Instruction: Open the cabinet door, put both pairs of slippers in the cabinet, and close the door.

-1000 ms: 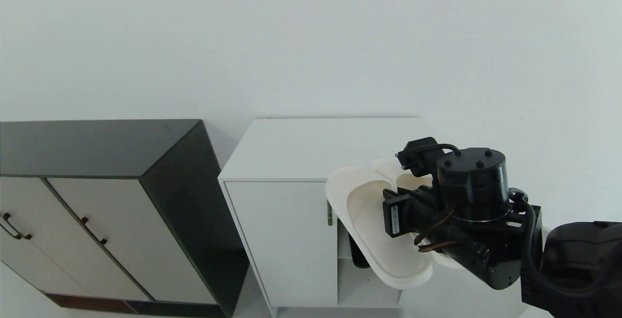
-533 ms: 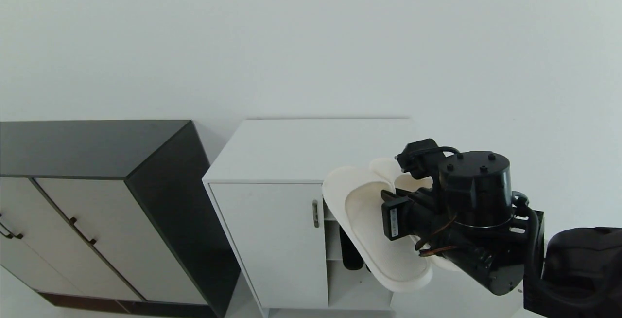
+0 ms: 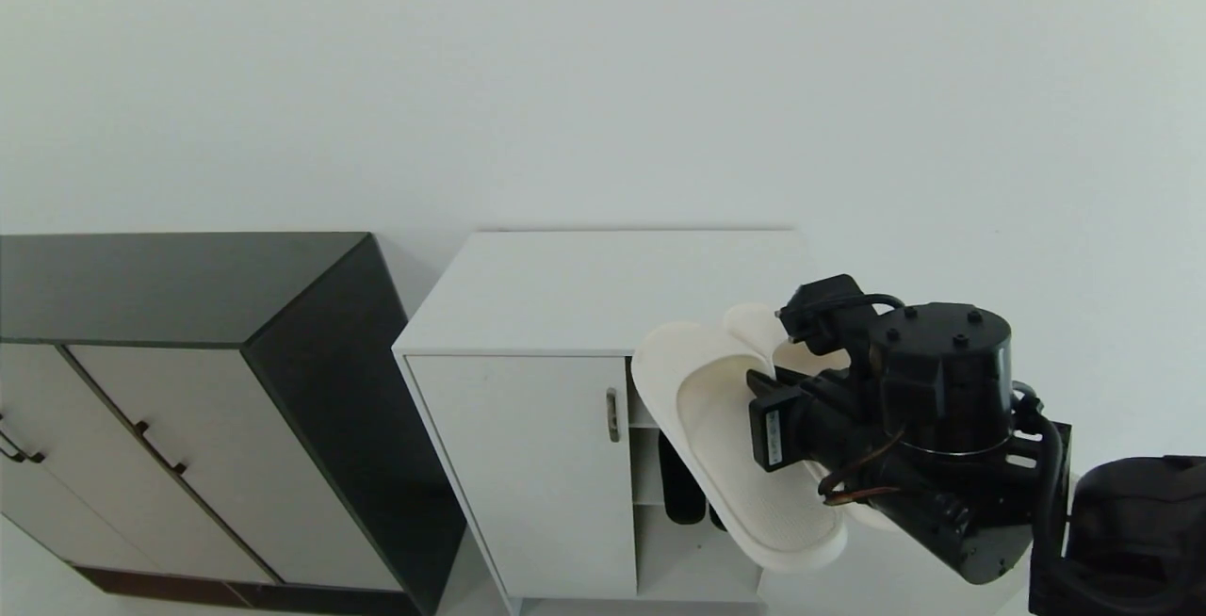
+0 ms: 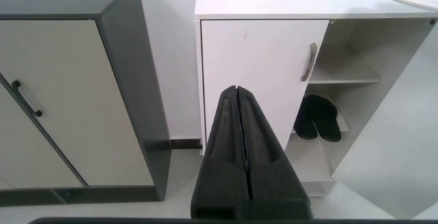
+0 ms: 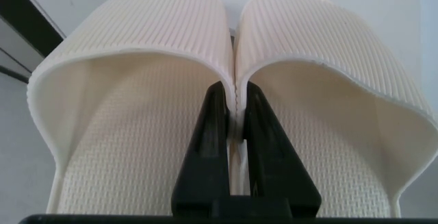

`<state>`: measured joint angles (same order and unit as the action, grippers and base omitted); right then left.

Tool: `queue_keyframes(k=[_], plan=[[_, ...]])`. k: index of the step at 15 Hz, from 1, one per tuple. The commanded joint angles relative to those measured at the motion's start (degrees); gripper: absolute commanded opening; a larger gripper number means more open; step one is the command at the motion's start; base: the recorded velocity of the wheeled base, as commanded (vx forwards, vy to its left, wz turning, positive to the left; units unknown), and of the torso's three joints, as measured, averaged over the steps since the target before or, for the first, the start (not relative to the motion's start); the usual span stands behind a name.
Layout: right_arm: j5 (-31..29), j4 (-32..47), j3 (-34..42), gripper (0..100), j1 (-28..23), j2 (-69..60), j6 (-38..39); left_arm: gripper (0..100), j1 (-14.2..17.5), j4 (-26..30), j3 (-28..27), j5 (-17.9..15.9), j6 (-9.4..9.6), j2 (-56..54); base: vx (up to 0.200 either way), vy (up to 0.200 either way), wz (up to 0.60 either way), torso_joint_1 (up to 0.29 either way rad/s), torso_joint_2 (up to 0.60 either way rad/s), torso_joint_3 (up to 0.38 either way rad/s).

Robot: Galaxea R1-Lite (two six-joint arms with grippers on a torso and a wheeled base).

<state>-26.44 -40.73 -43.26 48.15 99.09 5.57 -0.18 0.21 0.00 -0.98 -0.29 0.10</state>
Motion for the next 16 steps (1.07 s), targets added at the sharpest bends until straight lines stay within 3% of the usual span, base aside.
queue_keyframes(k=[1,6,16], plan=[[-0.10,-0.40,2.22,0,1.33,-2.23,-0.21,0,0.01,0.06,0.00,0.01,-0.06,-0.01,0.000,0.000,0.00,0.000,0.00,0.000],[-0.10,-0.58,3.19,0,1.59,-2.32,-1.09,0,0.01,-0.03,0.00,0.01,-0.06,-0.01,0.000,0.000,0.00,-0.033,0.06,0.040],[-0.10,-0.84,3.45,0,1.51,-1.44,-1.26,0,0.01,-0.03,-0.09,0.01,-0.06,-0.01,0.000,0.000,0.00,-0.199,0.47,0.264]])
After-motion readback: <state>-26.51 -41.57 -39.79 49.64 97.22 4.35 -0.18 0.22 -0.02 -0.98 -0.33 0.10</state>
